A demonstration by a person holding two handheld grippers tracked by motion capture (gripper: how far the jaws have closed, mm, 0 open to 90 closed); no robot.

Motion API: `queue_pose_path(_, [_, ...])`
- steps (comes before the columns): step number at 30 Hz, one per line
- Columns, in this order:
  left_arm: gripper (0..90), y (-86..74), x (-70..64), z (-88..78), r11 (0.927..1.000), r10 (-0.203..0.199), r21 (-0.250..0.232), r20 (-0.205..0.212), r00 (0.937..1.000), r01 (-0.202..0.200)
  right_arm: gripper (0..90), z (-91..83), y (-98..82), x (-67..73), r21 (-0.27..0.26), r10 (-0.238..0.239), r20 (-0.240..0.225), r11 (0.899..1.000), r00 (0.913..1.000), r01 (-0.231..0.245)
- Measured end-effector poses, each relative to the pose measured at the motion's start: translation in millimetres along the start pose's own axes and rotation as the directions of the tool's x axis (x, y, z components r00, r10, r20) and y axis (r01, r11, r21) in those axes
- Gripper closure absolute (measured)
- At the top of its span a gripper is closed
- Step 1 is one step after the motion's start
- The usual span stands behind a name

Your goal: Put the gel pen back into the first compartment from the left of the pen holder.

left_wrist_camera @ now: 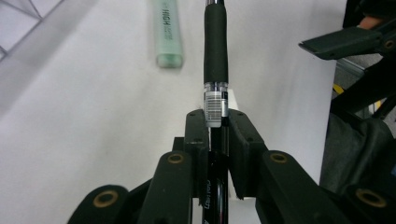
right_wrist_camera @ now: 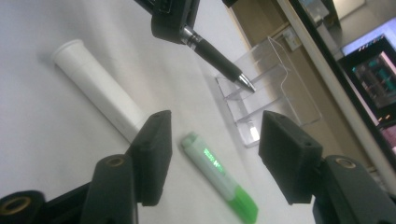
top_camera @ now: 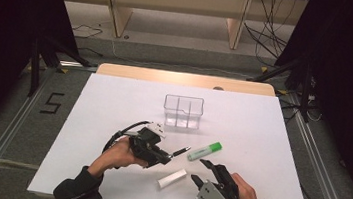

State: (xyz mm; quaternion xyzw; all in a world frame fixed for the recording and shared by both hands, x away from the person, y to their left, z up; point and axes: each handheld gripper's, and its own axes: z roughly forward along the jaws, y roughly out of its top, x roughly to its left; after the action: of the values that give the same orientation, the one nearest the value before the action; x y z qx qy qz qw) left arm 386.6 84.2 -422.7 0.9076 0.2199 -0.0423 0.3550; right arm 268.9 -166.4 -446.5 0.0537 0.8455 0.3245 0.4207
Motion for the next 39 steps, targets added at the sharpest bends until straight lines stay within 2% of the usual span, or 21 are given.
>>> queue_pose_path(4, [78.9, -0.6, 1.4, -1.9, 0.9995, -0.01, -0.029, -0.015, 0.9998, 0.01, 41.5, 0.2, -1.7, -1.4, -0.01, 0.085, -0.021, 0.996, 0.9962, -0.085])
queue_pose_path(6, [78.9, -0.6, 3.0, -4.8, 0.9978, -0.024, -0.063, -0.035, 0.9991, 0.022, 39.1, 0.7, -3.7, -3.0, -0.026, 0.169, -0.059, 0.985, 0.9839, -0.171])
queue_pose_path(9, [78.9, -0.7, 4.1, -6.6, 0.9956, -0.038, -0.088, -0.054, 0.9979, 0.033, 38.1, 0.5, -4.8, -3.8, -0.024, 0.204, -0.073, 0.978, 0.9762, -0.207])
queue_pose_path(14, [78.9, -1.8, 8.6, -12.4, 0.9854, -0.068, -0.162, -0.101, 0.9926, 0.051, 36.9, -0.3, -9.5, -8.2, -0.03, 0.331, -0.128, 0.941, 0.9348, -0.338])
queue_pose_path(17, [78.8, -2.4, 11.1, -15.1, 0.978, -0.091, -0.198, -0.12, 0.9886, 0.066, 36.9, -0.7, -11.7, -9.5, -0.035, 0.361, -0.143, 0.929, 0.9216, -0.369])
queue_pose_path(18, [78.8, -3.5, 13.5, -18.0, 0.9659, -0.118, -0.247, -0.147, 0.9821, 0.079, 36.2, -1.2, -13.3, -9.9, -0.036, 0.391, -0.15, 0.916, 0.9079, -0.401])
queue_pose_path(19, [78.8, -3.5, 13.5, -18.0, 0.9659, -0.118, -0.247, -0.147, 0.9821, 0.079, 36.2, -1.2, -13.3, -9.9, -0.036, 0.391, -0.15, 0.916, 0.9079, -0.401])
queue_pose_path(20, [78.8, -4.7, 17.0, -21.1, 0.9522, -0.15, -0.289, -0.163, 0.9752, 0.099, 34.8, -1.4, -15.2, -10.8, -0.041, 0.418, -0.164, 0.902, 0.8934, -0.43])
queue_pose_path(21, [78.8, -4.7, 17.0, -21.1, 0.9522, -0.15, -0.289, -0.163, 0.9752, 0.099, 34.8, -1.4, -15.2, -10.8, -0.041, 0.418, -0.164, 0.902, 0.8934, -0.43])
queue_pose_path(22, [78.8, -6.5, 20.3, -23.9, 0.9375, -0.182, -0.328, -0.176, 0.9675, 0.116, 33.2, -1.7, -17.5, -11.5, -0.042, 0.461, -0.186, 0.878, 0.8675, -0.476])
queue_pose_path(23, [78.8, -6.5, 20.3, -23.9, 0.9375, -0.182, -0.328, -0.176, 0.9675, 0.116, 33.2, -1.7, -17.5, -11.5, -0.042, 0.461, -0.186, 0.878, 0.8675, -0.476])
queue_pose_path(24, [78.8, -8.2, 23.0, -26.6, 0.9258, -0.204, -0.356, -0.187, 0.9609, 0.127, 32.4, -1.7, -20.2, -12.8, -0.041, 0.491, -0.201, 0.86, 0.8475, -0.508])
queue_pose_path(25, [78.8, -8.2, 23.0, -26.6, 0.9258, -0.204, -0.356, -0.187, 0.9609, 0.127, 32.4, -1.7, -20.2, -12.8, -0.041, 0.491, -0.201, 0.86, 0.8475, -0.508])
queue_pose_path(26, [78.8, -9.3, 25.3, -28.6, 0.9125, -0.229, -0.384, -0.192, 0.9544, 0.142, 32.0, -2.4, -22.8, -14.8, -0.044, 0.525, -0.213, 0.837, 0.8238, -0.545])
queue_pose_path(27, [78.8, -9.3, 25.3, -28.6, 0.9125, -0.229, -0.384, -0.192, 0.9544, 0.142, 32.0, -2.4, -22.8, -14.8, -0.044, 0.525, -0.213, 0.837, 0.8238, -0.545])
queue_pose_path(28, [78.9, -10.4, 27.0, -30.1, 0.902, -0.245, -0.405, -0.194, 0.9499, 0.15, 31.0, -3.3, -25.1, -17.1, -0.046, 0.558, -0.226, 0.813, 0.7986, -0.581])
queue_pose_path(29, [78.9, -10.4, 27.0, -30.1, 0.902, -0.245, -0.405, -0.194, 0.9499, 0.15, 31.0, -3.3, -25.1, -17.1, -0.046, 0.558, -0.226, 0.813, 0.7986, -0.581])
queue_pose_path(30, [78.8, -11.2, 28.2, -31.3, 0.8933, -0.26, -0.42, -0.194, 0.9461, 0.159, 30.3, -3.7, -27.8, -19.0, -0.044, 0.583, -0.237, 0.792, 0.777, -0.608])
queue_pose_path(33, [78.8, -11.2, 28.9, -32.1, 0.8837, -0.274, -0.438, -0.196, 0.9418, 0.166, 29.8, -4.4, -30.9, -20.1, -0.034, 0.602, -0.232, 0.78, 0.7636, -0.625])
queue_pose_path(34, [78.8, -10.8, 29.5, -32.8, 0.8727, -0.288, -0.456, -0.195, 0.9376, 0.173, 29.9, -5.1, -34.0, -21.0, -0.03, 0.621, -0.232, 0.765, 0.7487, -0.644])
queue_pose_path(39, [78.8, -8.7, 32.9, -35.2, 0.8542, -0.312, -0.487, -0.201, 0.9287, 0.181, 29.7, -7.3, -36.9, -21.0, -0.025, 0.635, -0.223, 0.755, 0.7394, -0.656])
